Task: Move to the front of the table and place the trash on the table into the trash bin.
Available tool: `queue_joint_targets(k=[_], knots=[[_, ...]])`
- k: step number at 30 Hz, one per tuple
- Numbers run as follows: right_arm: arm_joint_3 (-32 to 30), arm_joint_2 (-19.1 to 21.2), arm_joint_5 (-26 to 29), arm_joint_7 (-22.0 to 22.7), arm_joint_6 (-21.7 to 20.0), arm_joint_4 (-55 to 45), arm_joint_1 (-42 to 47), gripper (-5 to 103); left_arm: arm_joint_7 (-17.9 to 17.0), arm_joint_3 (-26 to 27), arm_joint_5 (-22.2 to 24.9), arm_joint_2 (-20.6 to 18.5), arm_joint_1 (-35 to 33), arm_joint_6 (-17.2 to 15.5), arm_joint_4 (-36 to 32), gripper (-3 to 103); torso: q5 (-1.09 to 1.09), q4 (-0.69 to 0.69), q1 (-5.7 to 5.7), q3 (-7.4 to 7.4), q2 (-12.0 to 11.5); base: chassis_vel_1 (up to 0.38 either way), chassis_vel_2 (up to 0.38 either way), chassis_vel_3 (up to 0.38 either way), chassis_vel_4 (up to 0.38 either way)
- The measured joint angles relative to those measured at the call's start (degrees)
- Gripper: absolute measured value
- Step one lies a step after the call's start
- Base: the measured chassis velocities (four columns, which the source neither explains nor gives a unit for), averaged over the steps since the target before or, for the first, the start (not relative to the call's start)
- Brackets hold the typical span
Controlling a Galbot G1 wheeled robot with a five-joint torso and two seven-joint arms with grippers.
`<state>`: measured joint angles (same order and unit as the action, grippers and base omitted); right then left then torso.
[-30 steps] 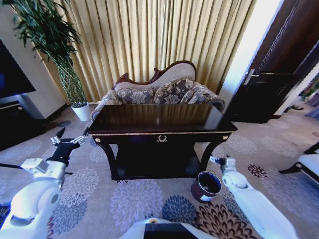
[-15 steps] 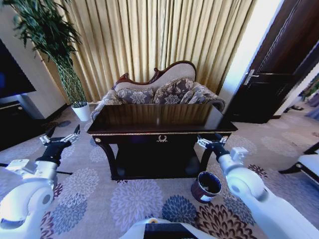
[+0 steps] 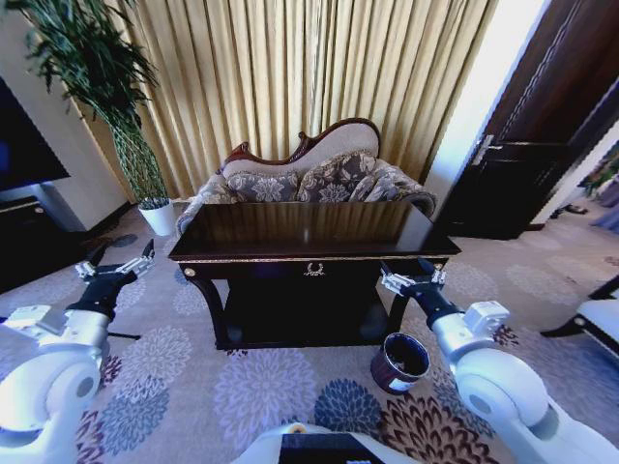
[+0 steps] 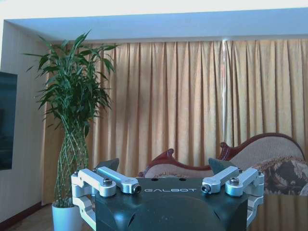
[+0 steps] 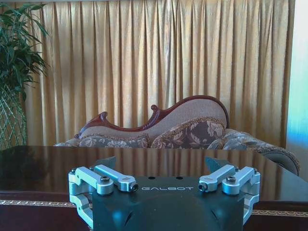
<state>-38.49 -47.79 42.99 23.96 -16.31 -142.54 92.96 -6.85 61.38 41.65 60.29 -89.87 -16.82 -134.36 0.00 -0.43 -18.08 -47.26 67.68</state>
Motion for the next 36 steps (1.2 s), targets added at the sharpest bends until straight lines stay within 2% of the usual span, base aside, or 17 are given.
queue_joint_targets(k=[6, 18, 36], knots=[[-0.1, -0.3, 0.1, -1.0, -0.1, -0.4, 0.0, 100, -0.6, 0.1, 0.1, -0.6, 0.4, -1.2, -0.4, 100, 0.0, 0.0, 0.0, 0.0, 0.0, 0.0, 0.0, 0.0, 0.0], [0.3, -0.6, -0.3, -1.3, 0.0, -0.3, 0.0, 100, -0.6, -0.5, -0.4, -0.4, 0.1, -1.3, -0.5, 100, 0.0, 0.0, -0.01, 0.0, 0.0, 0.0, 0.0, 0.0, 0.0], [-0.2, -1.3, -1.9, -1.3, 0.2, -0.2, 1.3, 100, -0.2, -1.0, -0.6, -0.8, 0.3, -1.2, -0.5, 100, 0.0, 0.0, 0.0, 0.0, 0.0, 0.106, -0.1, -0.106, 0.096]])
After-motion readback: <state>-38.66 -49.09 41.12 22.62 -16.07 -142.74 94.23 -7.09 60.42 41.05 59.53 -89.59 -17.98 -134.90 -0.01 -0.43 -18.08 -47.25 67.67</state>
